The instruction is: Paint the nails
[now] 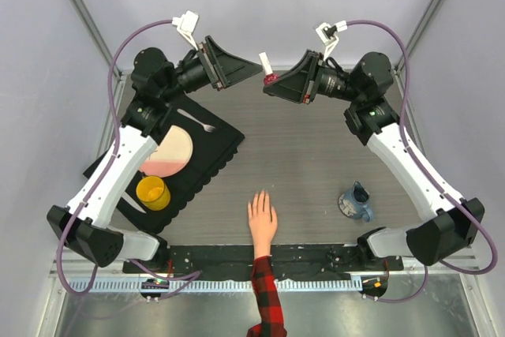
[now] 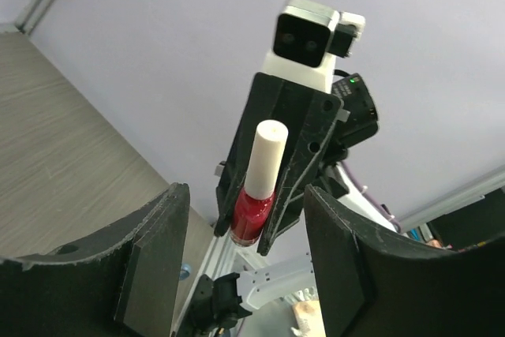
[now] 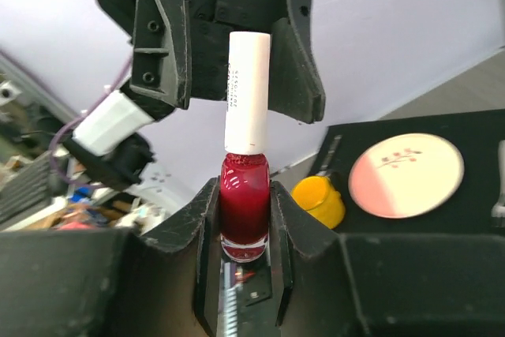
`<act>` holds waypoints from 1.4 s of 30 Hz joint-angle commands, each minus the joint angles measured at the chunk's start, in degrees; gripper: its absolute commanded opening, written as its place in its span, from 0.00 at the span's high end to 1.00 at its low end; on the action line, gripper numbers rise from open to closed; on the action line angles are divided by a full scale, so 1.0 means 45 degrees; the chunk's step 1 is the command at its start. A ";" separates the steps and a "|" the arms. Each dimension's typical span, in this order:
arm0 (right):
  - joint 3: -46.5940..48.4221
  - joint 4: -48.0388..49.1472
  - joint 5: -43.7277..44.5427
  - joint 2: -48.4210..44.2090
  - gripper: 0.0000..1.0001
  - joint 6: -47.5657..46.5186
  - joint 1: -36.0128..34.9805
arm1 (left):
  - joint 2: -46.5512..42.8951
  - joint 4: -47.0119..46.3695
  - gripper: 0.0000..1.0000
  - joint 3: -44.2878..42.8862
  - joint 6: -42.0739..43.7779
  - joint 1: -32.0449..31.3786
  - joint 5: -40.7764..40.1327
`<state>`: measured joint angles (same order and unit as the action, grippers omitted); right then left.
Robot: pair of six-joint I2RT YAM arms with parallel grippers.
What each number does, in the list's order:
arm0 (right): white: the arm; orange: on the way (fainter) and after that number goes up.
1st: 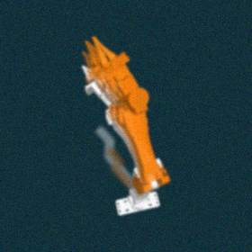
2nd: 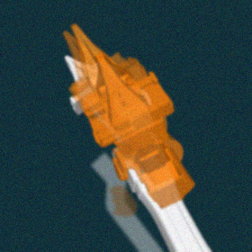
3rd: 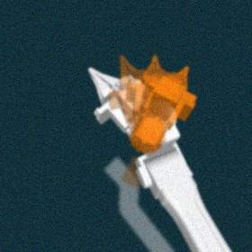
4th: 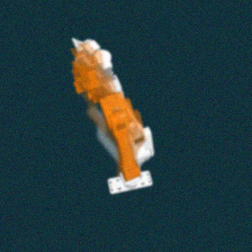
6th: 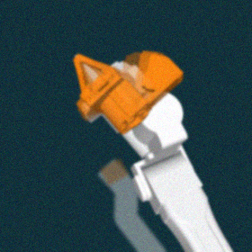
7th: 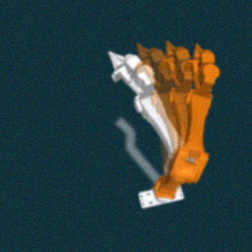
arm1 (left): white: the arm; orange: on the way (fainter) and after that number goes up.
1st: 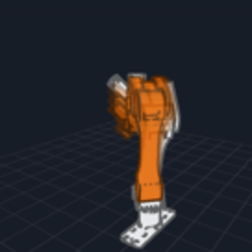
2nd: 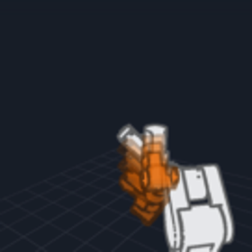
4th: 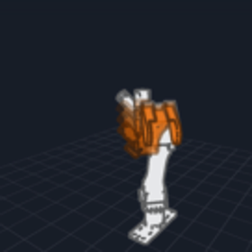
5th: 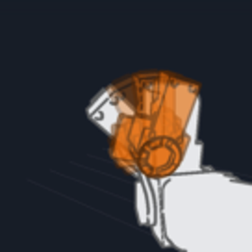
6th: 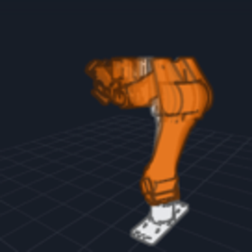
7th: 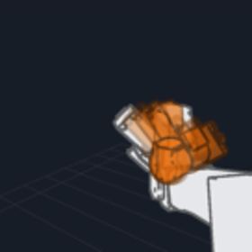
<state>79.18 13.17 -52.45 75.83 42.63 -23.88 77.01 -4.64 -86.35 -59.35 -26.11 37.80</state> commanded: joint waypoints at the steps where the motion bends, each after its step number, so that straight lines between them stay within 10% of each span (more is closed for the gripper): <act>1: -0.0192 0.3949 -0.1900 0.0257 0.99 0.3261 0.0072 | 0.0132 -0.1546 0.37 -0.0694 -0.0658 0.0040 0.1111; 15: 0.0002 0.2603 -0.1608 0.0394 0.99 0.2266 0.0072 | 0.0776 -0.0980 0.56 -0.1475 -0.0268 -0.0565 0.1268; 20: 0.0606 -0.0653 -0.0205 -0.0052 0.99 -0.0827 -0.0005 | 0.0874 -0.0279 0.87 -0.1827 -0.0015 -0.0604 0.1093; 23: 0.1967 -0.5667 0.4760 -0.0483 0.99 -0.4322 -0.1445 | 0.0855 0.1553 1.00 -0.2314 0.0940 -0.0702 0.0180; 24: 0.2246 -0.6608 1.1334 -0.0929 0.99 -0.6503 -0.2728 | 0.0797 0.2197 1.00 -0.2567 0.1678 -0.0876 -0.0387; 26: 0.2056 -0.6622 1.7661 -0.1284 0.99 -0.7983 -0.6596 | 0.0446 0.3159 1.00 -0.2570 0.2288 -0.1363 -0.1983; 28: 0.2111 -0.5937 1.9518 -0.1247 0.99 -0.9160 -0.7367 | 0.0173 0.3123 1.00 -0.2239 0.2545 -0.1677 -0.2656; 36: 0.1741 -0.5036 1.6462 -0.1304 0.99 -0.8947 -0.7234 | 0.0074 0.2946 0.99 -0.2024 0.2447 -0.1816 -0.2365; 42: 0.1332 -0.4977 1.3164 -0.1656 0.99 -0.7465 -0.5790 | -0.0510 0.2673 0.48 -0.1497 0.2564 -0.1718 -0.1955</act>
<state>85.89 -12.71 16.86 70.11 6.28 -54.02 77.47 7.70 -94.59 -47.68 -33.69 26.63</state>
